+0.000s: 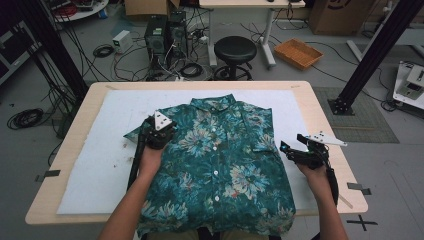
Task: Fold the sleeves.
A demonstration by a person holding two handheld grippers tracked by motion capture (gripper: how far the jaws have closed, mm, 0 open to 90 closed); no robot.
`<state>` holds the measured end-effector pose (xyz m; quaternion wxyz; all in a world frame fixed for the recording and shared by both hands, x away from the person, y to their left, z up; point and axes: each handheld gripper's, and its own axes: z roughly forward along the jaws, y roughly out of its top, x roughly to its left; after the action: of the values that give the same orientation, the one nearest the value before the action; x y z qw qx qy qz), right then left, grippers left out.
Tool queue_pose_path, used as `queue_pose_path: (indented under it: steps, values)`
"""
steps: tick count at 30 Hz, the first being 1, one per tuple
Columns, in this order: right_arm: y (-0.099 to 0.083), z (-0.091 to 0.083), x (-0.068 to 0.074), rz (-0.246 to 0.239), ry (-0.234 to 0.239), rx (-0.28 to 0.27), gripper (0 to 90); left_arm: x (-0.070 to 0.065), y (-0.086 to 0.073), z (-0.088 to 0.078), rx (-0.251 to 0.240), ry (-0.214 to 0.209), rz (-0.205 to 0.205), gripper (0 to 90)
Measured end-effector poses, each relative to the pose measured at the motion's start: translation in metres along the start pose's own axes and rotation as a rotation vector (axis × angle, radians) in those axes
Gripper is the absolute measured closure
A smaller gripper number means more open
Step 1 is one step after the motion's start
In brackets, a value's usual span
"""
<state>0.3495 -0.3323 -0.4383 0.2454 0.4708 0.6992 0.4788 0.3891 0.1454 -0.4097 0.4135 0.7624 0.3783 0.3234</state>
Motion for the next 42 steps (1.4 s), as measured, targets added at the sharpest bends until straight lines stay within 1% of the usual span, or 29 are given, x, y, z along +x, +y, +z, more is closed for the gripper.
queue_pose_path:
  steps: [1,2,3,4,5,7,8,9,10,11,12,14,17,18,20,22,23,24,25,26,27,28,32,34,36,37,39,41,42]
  values:
    - [0.000,0.000,0.000,0.002,0.000,0.003,21.9,0.000,0.001,-0.002,-0.020,0.023,-0.012,71.5]
    - [0.000,0.000,0.000,0.001,0.000,0.003,21.9,0.003,0.002,-0.004,-0.045,0.043,-0.046,62.0]
    - [0.000,0.000,0.000,0.000,0.001,0.004,21.9,0.008,0.002,-0.008,-0.066,0.062,-0.088,56.5]
    - [-0.001,0.000,0.000,0.000,0.001,0.004,21.8,0.012,0.002,-0.011,-0.076,0.085,-0.110,52.4]
    - [-0.001,0.000,0.000,-0.002,0.002,0.003,21.8,0.019,0.001,-0.015,-0.083,0.126,-0.135,47.8]
    - [0.000,0.000,0.001,-0.004,0.003,0.001,21.9,0.034,-0.003,-0.022,-0.050,0.245,-0.168,46.0]
    - [0.000,0.001,0.001,-0.003,0.002,0.002,21.8,0.046,-0.009,-0.026,-0.030,0.300,-0.221,45.9]
    - [0.000,0.001,0.002,-0.003,0.005,0.002,21.9,0.055,-0.013,-0.029,-0.022,0.315,-0.262,45.9]
    - [0.000,0.001,0.002,-0.005,0.004,0.003,21.8,0.069,-0.022,-0.032,0.008,0.333,-0.328,45.8]
    - [0.000,0.002,0.002,-0.003,0.005,0.004,21.8,0.077,-0.028,-0.032,0.021,0.334,-0.364,45.3]
    - [0.000,0.002,0.002,-0.006,0.007,0.005,21.8,0.088,-0.038,-0.033,0.067,0.340,-0.393,44.9]
    - [0.000,0.003,0.003,-0.004,0.009,0.010,21.8,0.102,-0.053,-0.034,0.119,0.341,-0.426,44.7]
    - [-0.001,0.004,0.004,-0.002,0.009,0.016,21.9,0.115,-0.068,-0.030,0.190,0.319,-0.473,44.0]
    - [-0.001,0.004,0.004,-0.006,0.010,0.017,21.9,0.117,-0.070,-0.029,0.204,0.313,-0.479,41.8]
    - [-0.001,0.004,0.004,-0.003,0.010,0.021,21.8,0.118,-0.073,-0.024,0.229,0.291,-0.472,40.6]
    - [-0.001,0.005,0.004,-0.006,0.010,0.017,21.9,0.116,-0.074,-0.020,0.242,0.268,-0.446,42.4]
    - [-0.001,0.004,0.003,-0.006,0.009,0.017,21.9,0.114,-0.074,-0.017,0.255,0.247,-0.421,48.7]
    - [-0.001,0.004,0.003,-0.002,0.008,0.019,21.9,0.112,-0.075,-0.015,0.269,0.228,-0.393,58.0]
    - [-0.001,0.004,0.003,0.000,0.006,0.018,21.9,0.109,-0.074,-0.015,0.258,0.216,-0.374,64.2]
    - [-0.002,0.004,0.002,0.002,0.004,0.022,21.8,0.108,-0.072,-0.014,0.252,0.195,-0.381,79.5]
    - [-0.002,0.004,0.002,0.001,0.005,0.020,21.9,0.106,-0.071,-0.013,0.247,0.187,-0.384,84.2]
    - [-0.002,0.004,0.002,0.000,0.004,0.021,21.9,0.104,-0.067,-0.013,0.229,0.161,-0.380,87.6]
    - [-0.002,0.005,0.001,0.000,0.004,0.022,21.8,0.097,-0.048,-0.014,0.134,0.077,-0.394,87.7]
    - [-0.002,0.005,0.002,0.004,0.007,0.027,21.9,0.094,-0.034,-0.014,0.092,0.051,-0.407,87.7]
    - [-0.002,0.005,0.002,0.002,0.006,0.027,21.9,0.094,-0.034,-0.014,0.092,0.051,-0.407,87.7]
    - [-0.002,0.005,0.002,-0.005,0.007,0.028,21.9,0.090,-0.010,-0.012,-0.004,-0.026,-0.440,87.7]
    - [-0.002,0.005,0.003,-0.007,0.006,0.030,21.8,0.086,0.002,-0.009,-0.059,-0.098,-0.468,87.7]
    - [-0.003,0.005,0.003,-0.006,0.006,0.034,21.9,0.079,0.011,-0.005,-0.104,-0.197,-0.480,86.7]
    - [-0.003,0.006,0.003,-0.008,0.007,0.036,21.9,0.075,0.014,-0.003,-0.118,-0.204,-0.476,80.1]
